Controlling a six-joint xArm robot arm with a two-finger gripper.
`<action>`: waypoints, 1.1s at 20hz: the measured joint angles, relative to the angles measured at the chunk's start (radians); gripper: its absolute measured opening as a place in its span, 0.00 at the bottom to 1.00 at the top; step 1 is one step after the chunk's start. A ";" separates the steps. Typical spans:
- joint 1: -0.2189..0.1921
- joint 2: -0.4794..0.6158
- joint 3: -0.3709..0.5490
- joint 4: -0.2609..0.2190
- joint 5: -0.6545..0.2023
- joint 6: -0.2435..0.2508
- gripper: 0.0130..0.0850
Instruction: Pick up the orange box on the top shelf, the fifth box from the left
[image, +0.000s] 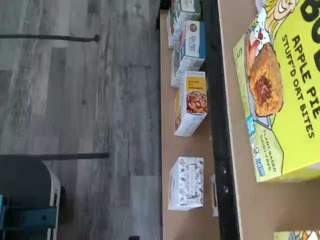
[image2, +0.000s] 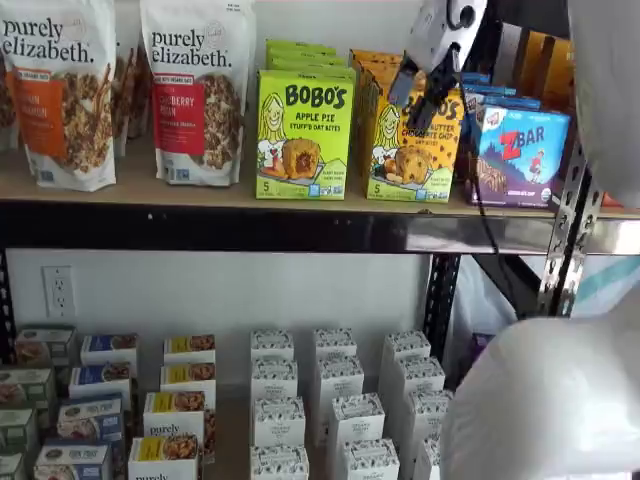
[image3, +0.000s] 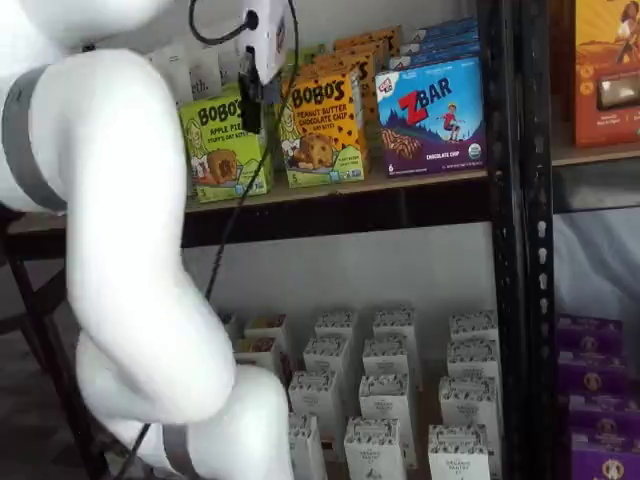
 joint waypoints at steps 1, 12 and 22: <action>-0.002 0.004 -0.006 0.003 -0.001 -0.001 1.00; -0.035 0.169 -0.235 0.061 0.049 0.004 1.00; -0.025 0.207 -0.289 0.035 0.069 0.013 1.00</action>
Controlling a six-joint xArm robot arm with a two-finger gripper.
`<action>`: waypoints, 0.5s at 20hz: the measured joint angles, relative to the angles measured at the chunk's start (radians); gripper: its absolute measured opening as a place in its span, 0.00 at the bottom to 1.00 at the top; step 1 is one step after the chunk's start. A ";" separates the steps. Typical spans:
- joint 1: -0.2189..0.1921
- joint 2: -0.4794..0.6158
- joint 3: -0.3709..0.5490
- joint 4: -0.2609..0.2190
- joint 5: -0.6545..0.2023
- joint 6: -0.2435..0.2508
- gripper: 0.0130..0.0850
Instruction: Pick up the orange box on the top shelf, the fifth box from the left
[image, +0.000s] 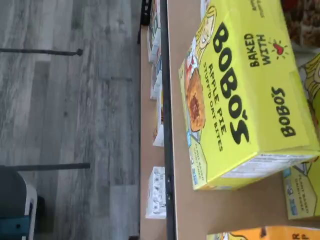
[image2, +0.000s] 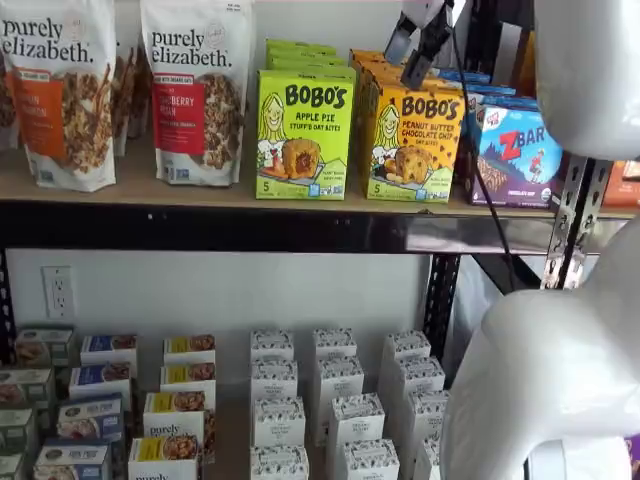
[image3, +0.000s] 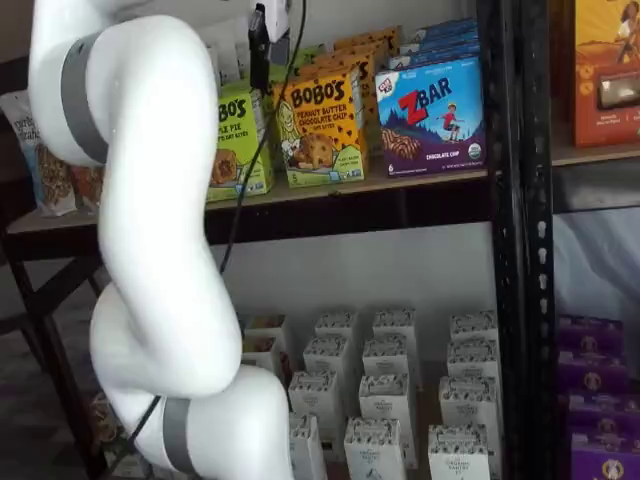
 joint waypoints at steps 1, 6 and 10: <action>0.001 -0.003 0.006 -0.003 -0.002 -0.001 1.00; -0.009 -0.014 0.030 0.018 -0.011 -0.009 1.00; -0.023 0.003 0.013 0.036 -0.025 -0.018 1.00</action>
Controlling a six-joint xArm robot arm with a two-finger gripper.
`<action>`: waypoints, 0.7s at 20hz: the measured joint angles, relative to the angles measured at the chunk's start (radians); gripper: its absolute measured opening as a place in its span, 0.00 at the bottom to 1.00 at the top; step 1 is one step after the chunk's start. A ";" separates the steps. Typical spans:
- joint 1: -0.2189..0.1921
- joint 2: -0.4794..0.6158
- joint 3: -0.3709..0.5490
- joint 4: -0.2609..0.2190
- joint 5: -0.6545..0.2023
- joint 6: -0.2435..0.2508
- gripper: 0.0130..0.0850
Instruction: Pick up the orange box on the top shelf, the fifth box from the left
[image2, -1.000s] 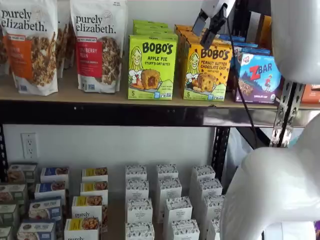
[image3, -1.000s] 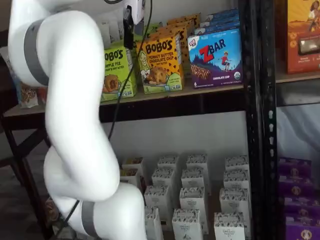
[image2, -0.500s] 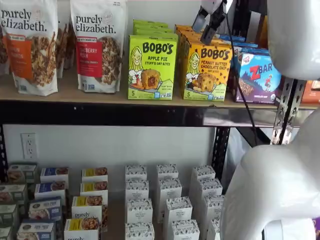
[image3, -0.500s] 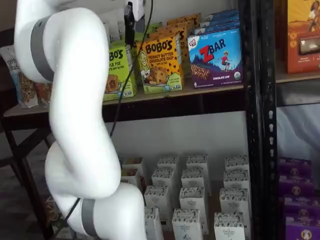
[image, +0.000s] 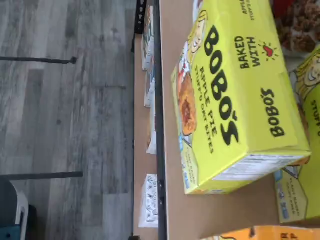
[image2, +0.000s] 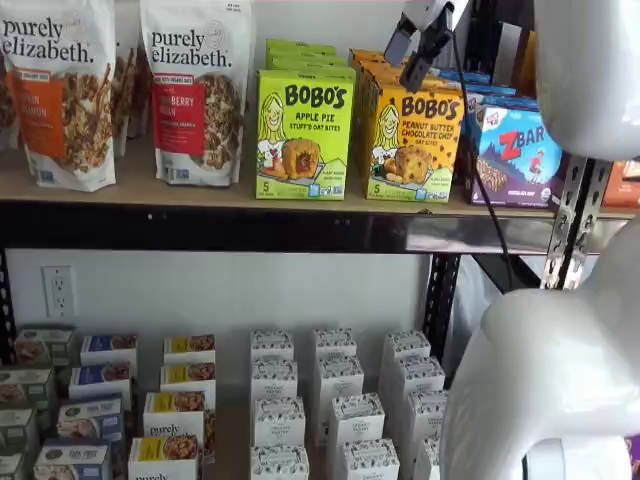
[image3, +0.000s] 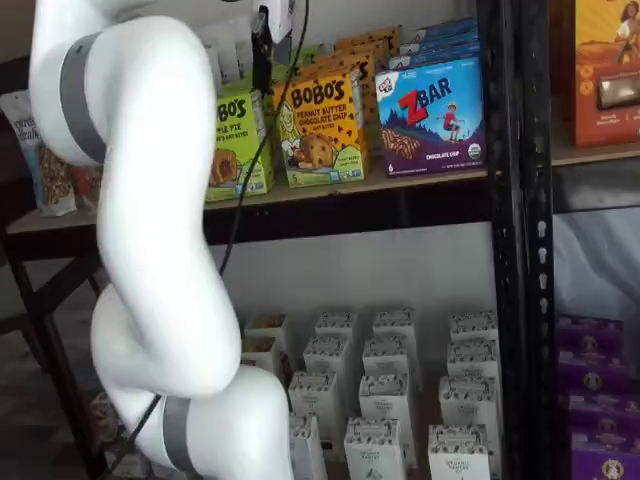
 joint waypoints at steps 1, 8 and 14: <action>-0.002 0.006 -0.006 0.000 -0.001 -0.002 1.00; -0.006 0.028 0.004 -0.037 -0.042 -0.028 1.00; -0.015 0.031 0.042 -0.034 -0.085 -0.052 1.00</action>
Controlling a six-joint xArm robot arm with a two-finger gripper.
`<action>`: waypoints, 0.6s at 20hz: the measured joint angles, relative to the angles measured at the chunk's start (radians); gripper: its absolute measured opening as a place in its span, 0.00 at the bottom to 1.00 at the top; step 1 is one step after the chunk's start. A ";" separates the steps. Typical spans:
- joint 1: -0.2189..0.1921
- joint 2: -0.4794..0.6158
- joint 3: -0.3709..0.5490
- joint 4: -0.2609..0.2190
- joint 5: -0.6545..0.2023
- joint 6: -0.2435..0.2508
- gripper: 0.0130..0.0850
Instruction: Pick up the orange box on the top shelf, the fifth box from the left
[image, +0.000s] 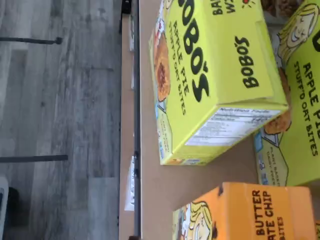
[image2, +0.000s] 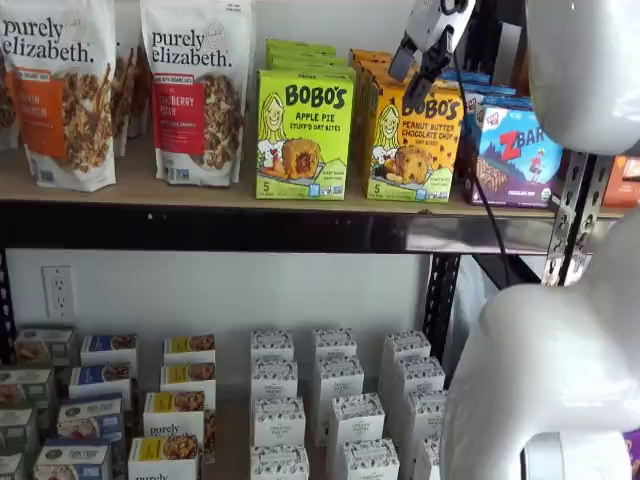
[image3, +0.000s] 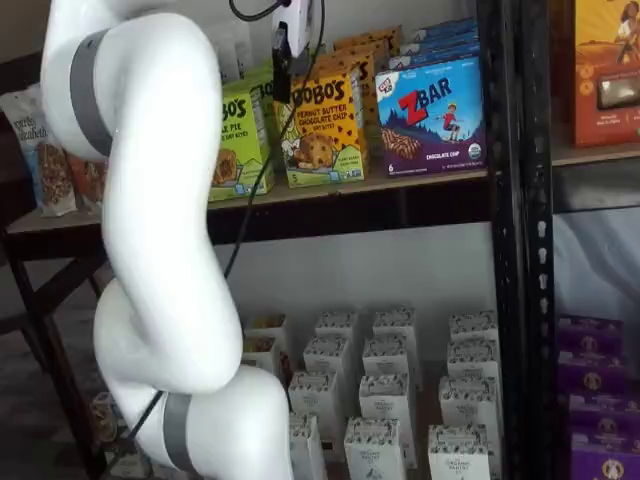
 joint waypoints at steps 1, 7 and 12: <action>-0.001 0.003 0.001 0.003 -0.005 -0.002 1.00; 0.007 0.017 0.006 -0.005 -0.037 -0.004 1.00; 0.006 0.030 -0.016 0.014 -0.026 0.003 1.00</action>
